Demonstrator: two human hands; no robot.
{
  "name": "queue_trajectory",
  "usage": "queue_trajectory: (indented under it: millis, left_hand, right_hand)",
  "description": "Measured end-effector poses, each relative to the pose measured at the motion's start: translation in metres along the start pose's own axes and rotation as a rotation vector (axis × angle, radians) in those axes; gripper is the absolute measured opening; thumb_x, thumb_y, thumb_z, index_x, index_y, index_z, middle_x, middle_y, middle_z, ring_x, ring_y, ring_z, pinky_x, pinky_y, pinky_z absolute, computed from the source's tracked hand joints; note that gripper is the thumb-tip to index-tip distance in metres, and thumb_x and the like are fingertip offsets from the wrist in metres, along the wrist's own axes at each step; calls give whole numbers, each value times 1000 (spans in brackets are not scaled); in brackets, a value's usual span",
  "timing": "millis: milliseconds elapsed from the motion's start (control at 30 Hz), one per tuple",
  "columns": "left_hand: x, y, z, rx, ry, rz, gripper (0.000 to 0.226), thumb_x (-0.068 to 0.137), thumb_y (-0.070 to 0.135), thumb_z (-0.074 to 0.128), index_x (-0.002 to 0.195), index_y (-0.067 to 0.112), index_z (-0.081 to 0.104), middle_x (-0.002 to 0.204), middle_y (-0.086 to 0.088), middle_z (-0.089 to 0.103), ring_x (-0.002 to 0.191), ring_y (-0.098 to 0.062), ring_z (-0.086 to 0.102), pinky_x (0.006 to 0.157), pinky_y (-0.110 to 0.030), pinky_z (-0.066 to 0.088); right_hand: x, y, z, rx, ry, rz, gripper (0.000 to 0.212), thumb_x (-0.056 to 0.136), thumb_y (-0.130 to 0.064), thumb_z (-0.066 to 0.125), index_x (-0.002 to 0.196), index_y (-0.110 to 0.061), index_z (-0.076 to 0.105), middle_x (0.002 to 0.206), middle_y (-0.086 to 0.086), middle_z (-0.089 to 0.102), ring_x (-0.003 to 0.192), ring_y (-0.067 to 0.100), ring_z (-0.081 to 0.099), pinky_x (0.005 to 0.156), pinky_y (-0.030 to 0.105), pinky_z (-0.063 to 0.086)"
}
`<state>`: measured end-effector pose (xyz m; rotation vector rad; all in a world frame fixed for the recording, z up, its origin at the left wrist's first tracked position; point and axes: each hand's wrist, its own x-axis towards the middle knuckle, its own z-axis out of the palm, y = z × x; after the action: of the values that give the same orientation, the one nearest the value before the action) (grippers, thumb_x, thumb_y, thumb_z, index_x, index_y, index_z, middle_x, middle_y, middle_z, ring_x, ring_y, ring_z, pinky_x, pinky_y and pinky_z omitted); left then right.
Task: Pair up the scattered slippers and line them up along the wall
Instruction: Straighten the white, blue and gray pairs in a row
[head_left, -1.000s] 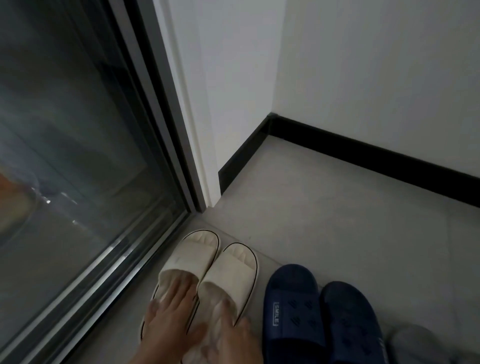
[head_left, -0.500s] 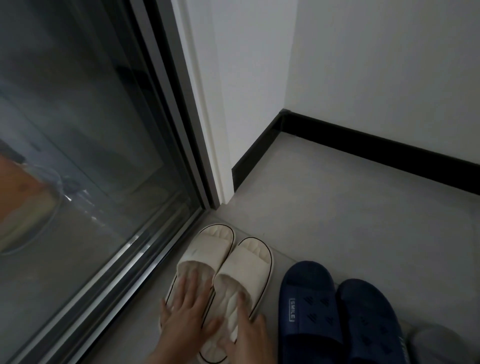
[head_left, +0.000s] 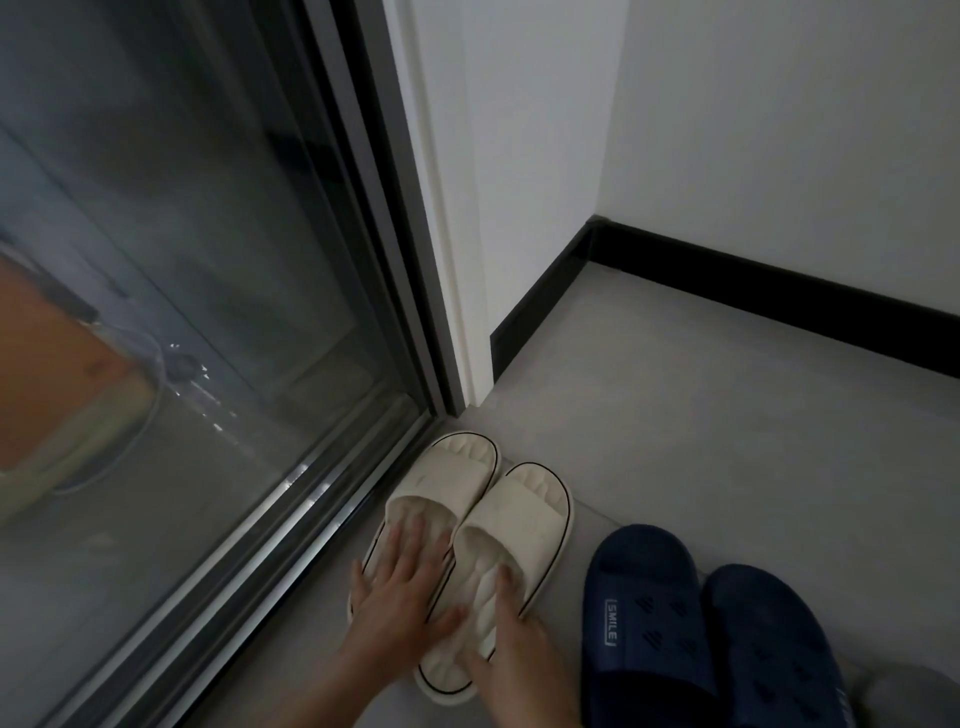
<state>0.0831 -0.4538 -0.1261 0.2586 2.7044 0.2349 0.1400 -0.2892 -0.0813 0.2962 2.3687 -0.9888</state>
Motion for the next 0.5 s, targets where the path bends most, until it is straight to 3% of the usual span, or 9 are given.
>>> queue_trajectory:
  millis: [233, 333, 400, 500]
  left_hand:
    - [-2, 1, -4, -1, -7, 4, 87, 70, 80, 28, 130, 57, -30, 142, 20, -43, 136, -10, -37, 111, -60, -1]
    - [-3, 0, -7, -8, -14, 7, 87, 73, 78, 32, 142, 51, -14, 142, 20, -41, 137, -10, -34, 112, -58, -1]
    - [-5, -2, -8, -9, -19, 9, 86, 73, 77, 32, 142, 51, -13, 143, 20, -41, 137, -9, -34, 113, -57, -1]
    - [-5, -2, -13, -13, -42, 29, 85, 78, 73, 37, 143, 49, -12, 145, 18, -40, 135, -9, -36, 112, -57, -4]
  right_hand:
    - [5, 5, 3, 35, -18, -2, 105, 78, -50, 64, 147, -37, -14, 133, 1, 55, 115, 15, 57, 93, 27, 46]
    - [-1, 2, 1, -7, -59, -18, 118, 72, -54, 67, 143, -36, -26, 140, 0, 47, 121, 17, 52, 94, 28, 42]
    - [-6, -1, 5, -82, -62, -66, 118, 75, -53, 62, 138, -33, -36, 144, 5, 38, 122, 19, 50, 95, 29, 41]
    - [-12, -4, 8, -176, 11, -78, 116, 78, -45, 63, 140, -29, -34, 141, 11, 34, 120, 23, 51, 96, 34, 44]
